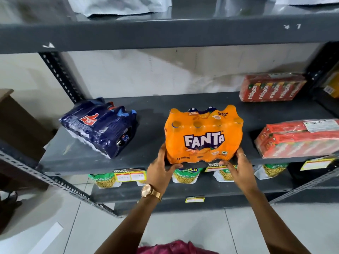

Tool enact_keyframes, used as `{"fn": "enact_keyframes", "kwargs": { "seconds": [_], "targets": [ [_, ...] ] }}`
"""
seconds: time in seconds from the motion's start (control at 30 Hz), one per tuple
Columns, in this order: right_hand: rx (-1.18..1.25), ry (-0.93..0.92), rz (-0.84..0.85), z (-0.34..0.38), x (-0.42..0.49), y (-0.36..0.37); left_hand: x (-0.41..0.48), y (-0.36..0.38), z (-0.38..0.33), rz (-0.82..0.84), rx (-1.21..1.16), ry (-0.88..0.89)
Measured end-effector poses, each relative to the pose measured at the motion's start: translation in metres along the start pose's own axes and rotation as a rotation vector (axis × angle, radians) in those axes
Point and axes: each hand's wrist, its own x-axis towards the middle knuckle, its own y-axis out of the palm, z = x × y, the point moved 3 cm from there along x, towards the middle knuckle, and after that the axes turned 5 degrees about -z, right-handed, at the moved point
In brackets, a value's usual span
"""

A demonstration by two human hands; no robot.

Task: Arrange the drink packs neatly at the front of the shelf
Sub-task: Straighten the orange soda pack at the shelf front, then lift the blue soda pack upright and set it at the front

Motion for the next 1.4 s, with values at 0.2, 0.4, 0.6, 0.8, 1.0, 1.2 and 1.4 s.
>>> {"fn": "enact_keyframes", "kwargs": {
  "seconds": [0.2, 0.4, 0.6, 0.8, 1.0, 1.2, 1.4],
  "targets": [
    [-0.037, -0.102, -0.589, 0.078, -0.072, 0.051, 0.013, -0.060, -0.014, 0.186, 0.106, 0.263],
    [0.384, 0.001, -0.046, 0.191, -0.082, 0.197, 0.113, -0.201, -0.001, -0.193, 0.244, 0.480],
    [0.704, 0.772, 0.279, 0.244, 0.004, 0.280, 0.217, -0.253, 0.080, 0.080, 0.563, -0.262],
    [0.709, 0.671, -0.014, 0.237, 0.008, 0.291, 0.217, -0.248, 0.104, -0.037, 0.528, -0.213],
    [0.504, 0.023, -0.272, 0.241, -0.012, 0.288, 0.198, -0.251, 0.114, -0.203, -0.015, 0.042],
    [0.360, -0.144, -0.253, 0.241, -0.016, 0.289, 0.201, -0.241, 0.113, 0.001, -0.001, -0.049],
    [0.563, 0.056, -0.227, 0.238, -0.022, 0.288, 0.202, -0.248, 0.090, 0.291, -0.220, -0.378]
  ]
}}
